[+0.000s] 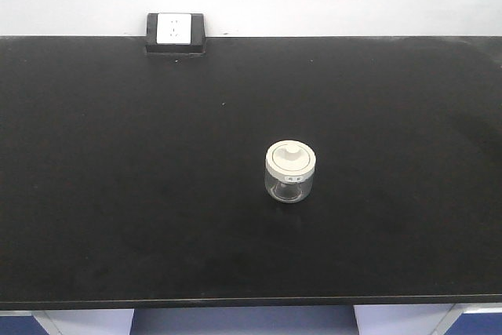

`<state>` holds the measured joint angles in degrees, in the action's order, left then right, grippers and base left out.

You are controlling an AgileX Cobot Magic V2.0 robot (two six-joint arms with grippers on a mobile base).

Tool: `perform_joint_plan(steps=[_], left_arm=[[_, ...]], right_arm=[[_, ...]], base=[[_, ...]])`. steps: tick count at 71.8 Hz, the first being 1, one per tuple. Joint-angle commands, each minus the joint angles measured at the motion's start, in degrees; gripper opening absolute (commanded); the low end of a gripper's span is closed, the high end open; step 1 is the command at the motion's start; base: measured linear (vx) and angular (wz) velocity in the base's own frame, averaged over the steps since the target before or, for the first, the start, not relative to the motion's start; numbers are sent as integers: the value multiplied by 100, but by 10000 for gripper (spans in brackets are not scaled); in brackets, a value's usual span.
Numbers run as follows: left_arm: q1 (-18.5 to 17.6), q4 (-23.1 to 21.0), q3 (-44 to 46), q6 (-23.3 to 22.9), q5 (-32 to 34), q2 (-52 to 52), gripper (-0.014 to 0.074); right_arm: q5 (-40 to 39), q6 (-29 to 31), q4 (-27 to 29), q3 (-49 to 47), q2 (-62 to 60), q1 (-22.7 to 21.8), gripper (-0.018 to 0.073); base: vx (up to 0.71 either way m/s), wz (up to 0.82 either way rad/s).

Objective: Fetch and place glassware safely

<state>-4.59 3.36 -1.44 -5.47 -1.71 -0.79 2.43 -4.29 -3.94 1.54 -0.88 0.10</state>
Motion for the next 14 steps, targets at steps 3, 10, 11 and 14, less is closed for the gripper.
perform_joint_plan(steps=[3, 10, 11, 14], left_arm=[[-26, -46, -174, -16, 400, -60, -7], [-26, -46, -174, -16, 400, -60, -7], [-26, -46, -174, -16, 400, -60, -7], [-26, -46, -174, -16, 400, -60, -7]], right_arm=[[-441, 34, -24, 114, -33, -42, -8], [-441, 34, -24, 114, -33, -42, -8], [-441, 34, -24, 114, -33, -42, -8], [-441, 34, -24, 114, -33, -42, -8]], base=[[0, 0], [0, 0], [0, 0], [0, 0]])
